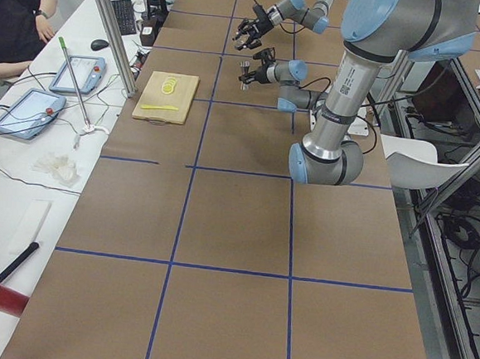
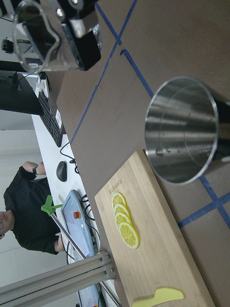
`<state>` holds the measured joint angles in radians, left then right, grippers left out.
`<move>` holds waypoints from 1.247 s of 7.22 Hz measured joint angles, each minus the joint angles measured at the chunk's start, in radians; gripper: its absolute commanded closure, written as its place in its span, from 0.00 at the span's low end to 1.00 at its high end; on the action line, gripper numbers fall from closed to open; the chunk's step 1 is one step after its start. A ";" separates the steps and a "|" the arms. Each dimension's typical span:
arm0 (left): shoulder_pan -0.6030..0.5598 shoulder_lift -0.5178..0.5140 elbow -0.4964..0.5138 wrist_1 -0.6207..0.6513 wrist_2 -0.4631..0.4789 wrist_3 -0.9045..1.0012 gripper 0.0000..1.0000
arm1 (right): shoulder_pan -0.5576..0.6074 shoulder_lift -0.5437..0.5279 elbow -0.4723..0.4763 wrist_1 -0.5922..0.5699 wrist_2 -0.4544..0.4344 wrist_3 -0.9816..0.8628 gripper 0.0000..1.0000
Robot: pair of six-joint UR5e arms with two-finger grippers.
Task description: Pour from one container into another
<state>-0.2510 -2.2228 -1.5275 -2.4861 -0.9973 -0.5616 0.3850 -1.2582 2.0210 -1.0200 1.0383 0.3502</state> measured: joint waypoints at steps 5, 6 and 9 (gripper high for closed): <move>0.000 -0.055 0.051 0.001 -0.016 0.026 1.00 | -0.001 0.034 0.023 -0.070 -0.043 -0.191 1.00; -0.001 -0.058 0.051 0.001 -0.017 0.031 1.00 | -0.003 0.042 0.022 -0.092 -0.053 -0.236 1.00; -0.001 -0.066 0.052 0.000 -0.017 0.042 1.00 | -0.006 0.089 0.022 -0.198 -0.080 -0.351 1.00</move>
<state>-0.2516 -2.2891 -1.4757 -2.4865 -1.0141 -0.5195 0.3794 -1.1693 2.0425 -1.2182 0.9582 -0.0004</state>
